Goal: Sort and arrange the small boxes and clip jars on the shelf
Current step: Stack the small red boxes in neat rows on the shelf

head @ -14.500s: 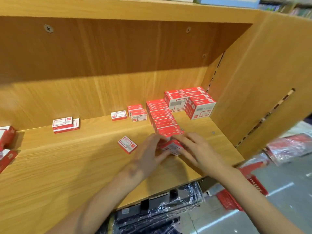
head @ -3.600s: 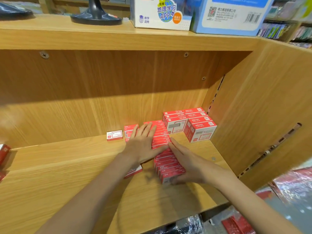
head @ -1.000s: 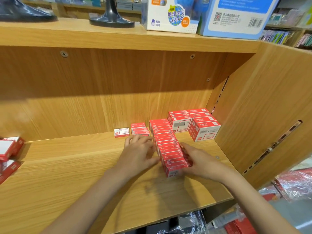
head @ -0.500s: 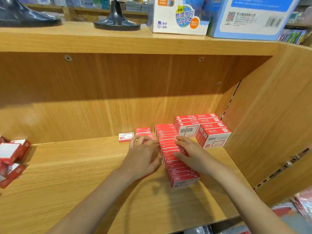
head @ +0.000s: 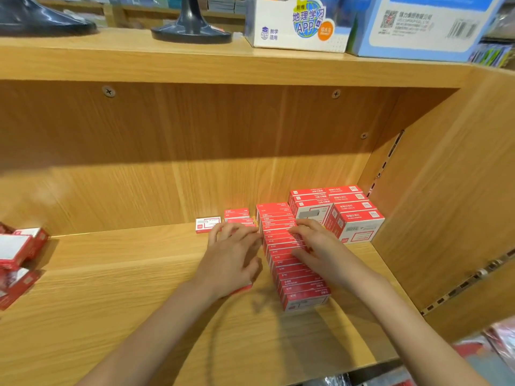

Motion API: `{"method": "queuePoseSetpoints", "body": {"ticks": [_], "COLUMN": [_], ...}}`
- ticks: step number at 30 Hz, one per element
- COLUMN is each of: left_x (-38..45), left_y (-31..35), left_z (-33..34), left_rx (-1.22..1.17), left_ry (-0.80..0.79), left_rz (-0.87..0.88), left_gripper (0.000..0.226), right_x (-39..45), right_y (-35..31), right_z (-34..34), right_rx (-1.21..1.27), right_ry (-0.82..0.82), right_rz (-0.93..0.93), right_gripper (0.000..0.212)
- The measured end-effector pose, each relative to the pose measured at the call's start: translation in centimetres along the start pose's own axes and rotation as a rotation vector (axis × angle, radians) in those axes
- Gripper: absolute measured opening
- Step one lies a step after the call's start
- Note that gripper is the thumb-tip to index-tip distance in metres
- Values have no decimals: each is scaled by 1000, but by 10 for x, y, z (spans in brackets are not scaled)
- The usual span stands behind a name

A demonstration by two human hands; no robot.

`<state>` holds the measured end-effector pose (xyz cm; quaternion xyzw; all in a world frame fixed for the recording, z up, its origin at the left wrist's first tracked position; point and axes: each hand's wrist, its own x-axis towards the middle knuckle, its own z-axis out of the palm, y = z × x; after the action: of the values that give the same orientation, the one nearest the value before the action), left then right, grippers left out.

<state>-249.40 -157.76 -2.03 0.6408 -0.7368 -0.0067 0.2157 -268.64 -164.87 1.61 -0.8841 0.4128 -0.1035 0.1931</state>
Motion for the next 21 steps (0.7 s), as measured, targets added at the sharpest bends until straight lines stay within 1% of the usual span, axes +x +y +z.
{"method": "queuePoseSetpoints", "body": {"ticks": [2, 4, 9, 12, 15, 18, 21], "left_x": [-5, -12, -31, -34, -29, -20, -9], "left_y": [-11, -26, -57, -70, -81, -87, -88], "left_z": [-4, -8, -11, -10, -10, -10, -9], "left_rx": [-31, -67, -126, -121, -174, -190, -172], "left_ry": [61, 102, 145, 99, 96, 104, 159], "left_rz": [-60, -151, -329, -331, -326, -345, -361], "left_gripper": [54, 55, 56, 55, 43, 39, 33], "right_x": [4, 10, 30, 34, 33, 35, 36], "right_y": [-6, -17, -46, -56, -60, -61, -62], "right_z": [-3, -6, 13, 29, 35, 36, 41], "right_rx": [-32, -42, -24, -44, -232, -295, -290], "right_ry": [62, 83, 12, -113, -235, -243, -258], "right_rz": [-57, -109, -254, -331, -398, -408, -408], "right_gripper": [45, 44, 38, 44, 47, 44, 39]}}
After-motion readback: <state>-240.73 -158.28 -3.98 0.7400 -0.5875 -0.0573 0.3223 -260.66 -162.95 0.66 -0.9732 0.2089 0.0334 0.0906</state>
